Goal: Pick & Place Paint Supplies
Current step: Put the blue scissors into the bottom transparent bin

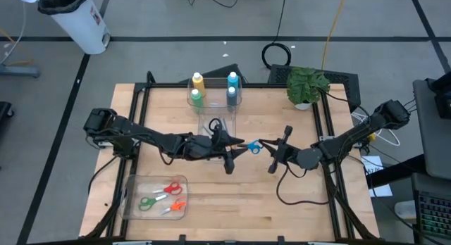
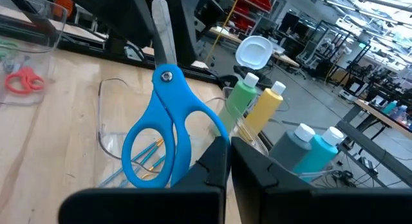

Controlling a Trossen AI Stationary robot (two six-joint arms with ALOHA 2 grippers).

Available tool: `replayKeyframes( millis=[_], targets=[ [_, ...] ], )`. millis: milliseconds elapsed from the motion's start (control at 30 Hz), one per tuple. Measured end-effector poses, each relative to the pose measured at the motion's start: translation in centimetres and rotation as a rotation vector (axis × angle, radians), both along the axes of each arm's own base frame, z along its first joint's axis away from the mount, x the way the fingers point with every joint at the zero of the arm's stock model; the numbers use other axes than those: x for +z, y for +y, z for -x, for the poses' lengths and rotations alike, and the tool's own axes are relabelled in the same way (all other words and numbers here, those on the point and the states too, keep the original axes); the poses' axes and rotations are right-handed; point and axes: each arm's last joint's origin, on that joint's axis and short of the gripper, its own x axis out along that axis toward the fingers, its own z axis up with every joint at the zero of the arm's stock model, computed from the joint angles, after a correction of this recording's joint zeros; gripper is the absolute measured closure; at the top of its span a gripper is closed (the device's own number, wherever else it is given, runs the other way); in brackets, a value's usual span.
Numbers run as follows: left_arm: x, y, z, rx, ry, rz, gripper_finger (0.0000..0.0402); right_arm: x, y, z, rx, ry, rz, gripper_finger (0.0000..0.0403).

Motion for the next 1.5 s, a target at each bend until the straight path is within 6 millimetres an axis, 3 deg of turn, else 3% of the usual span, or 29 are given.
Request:
replayKeyframes(
  millis=[400,633,800,1033,1167,1300,1500],
  targets=[
    [0.0,0.1,0.0,0.011,-0.001,-0.005,0.0386,0.0,0.0,0.0,0.0,0.004,0.002,0.0403],
    [0.0,0.1,0.0,0.007,0.002,-0.016,0.038,0.0,0.0,0.0,0.004,0.002,-0.003,0.0401],
    [0.8,-0.5,0.9,-0.028,0.036,-0.07,0.0393,0.1,0.4,0.1,0.019,-0.052,-0.106,0.0359],
    [3.6,-2.4,5.3,-0.08,0.141,-0.1,0.0395,1.2,1.4,1.5,0.082,-0.131,-0.231,0.0259],
    [4.1,-4.8,8.4,-0.266,0.254,-0.082,0.0387,1.7,1.7,2.3,0.117,-0.128,-0.234,0.0221],
    [3.8,-7.7,11.8,-0.358,0.388,-0.015,0.0395,1.7,1.8,2.4,0.123,-0.129,-0.235,0.0204],
    [2.3,-10.3,17.2,-0.353,0.677,0.154,0.0393,1.7,1.7,2.4,0.117,-0.127,-0.233,0.0207]
  ],
)
